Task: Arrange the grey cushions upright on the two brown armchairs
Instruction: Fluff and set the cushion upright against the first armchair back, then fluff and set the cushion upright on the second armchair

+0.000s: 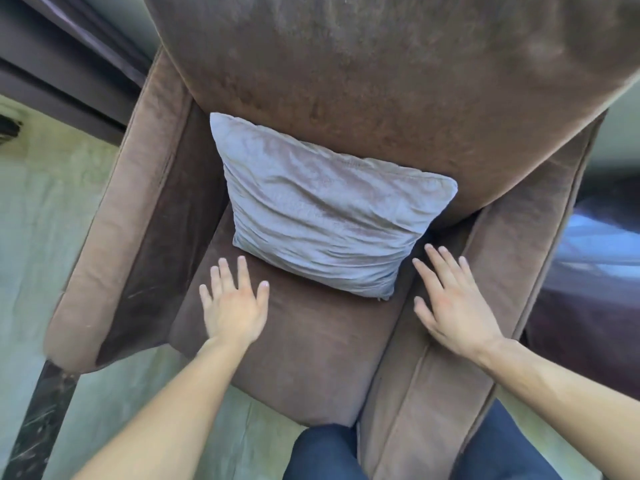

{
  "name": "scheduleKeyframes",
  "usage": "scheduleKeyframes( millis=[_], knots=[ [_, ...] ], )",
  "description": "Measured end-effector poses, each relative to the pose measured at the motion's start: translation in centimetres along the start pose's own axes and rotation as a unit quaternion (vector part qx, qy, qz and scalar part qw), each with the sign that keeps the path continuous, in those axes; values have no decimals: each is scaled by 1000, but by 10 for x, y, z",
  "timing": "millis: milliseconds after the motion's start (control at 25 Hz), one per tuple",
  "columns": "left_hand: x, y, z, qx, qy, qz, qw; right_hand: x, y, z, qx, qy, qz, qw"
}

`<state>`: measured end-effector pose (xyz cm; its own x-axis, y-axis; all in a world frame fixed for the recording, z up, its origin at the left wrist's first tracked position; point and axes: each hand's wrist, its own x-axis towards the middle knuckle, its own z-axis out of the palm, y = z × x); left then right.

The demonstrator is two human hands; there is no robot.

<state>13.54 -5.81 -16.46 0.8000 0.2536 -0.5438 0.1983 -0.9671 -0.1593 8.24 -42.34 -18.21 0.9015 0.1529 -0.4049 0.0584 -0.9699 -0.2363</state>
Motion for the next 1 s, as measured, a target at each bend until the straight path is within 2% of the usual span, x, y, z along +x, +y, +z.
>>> scheduleKeyframes(
  millis=[240, 400, 520, 640, 800, 1000],
  knots=[
    [-82, 89, -19, -20, -4, 69, 997, 4, -19, -23, -37, -107, -48, 992],
    [-130, 118, -18, -36, 6, 113, 993, -51, 1, -36, -65, -84, -10, 994],
    [-177, 135, -11, -50, 26, 186, 981, -118, 6, -34, -31, -36, 60, 997],
    [-231, 159, 14, 1, 64, 313, 948, -205, 11, 0, 22, 8, 160, 987],
    [-306, 213, 69, 41, 58, 433, 898, -322, 45, 64, 87, 19, 331, 939],
    [-395, 292, 141, 112, 34, 532, 838, -446, 116, 119, 139, 26, 437, 888]
  ],
)
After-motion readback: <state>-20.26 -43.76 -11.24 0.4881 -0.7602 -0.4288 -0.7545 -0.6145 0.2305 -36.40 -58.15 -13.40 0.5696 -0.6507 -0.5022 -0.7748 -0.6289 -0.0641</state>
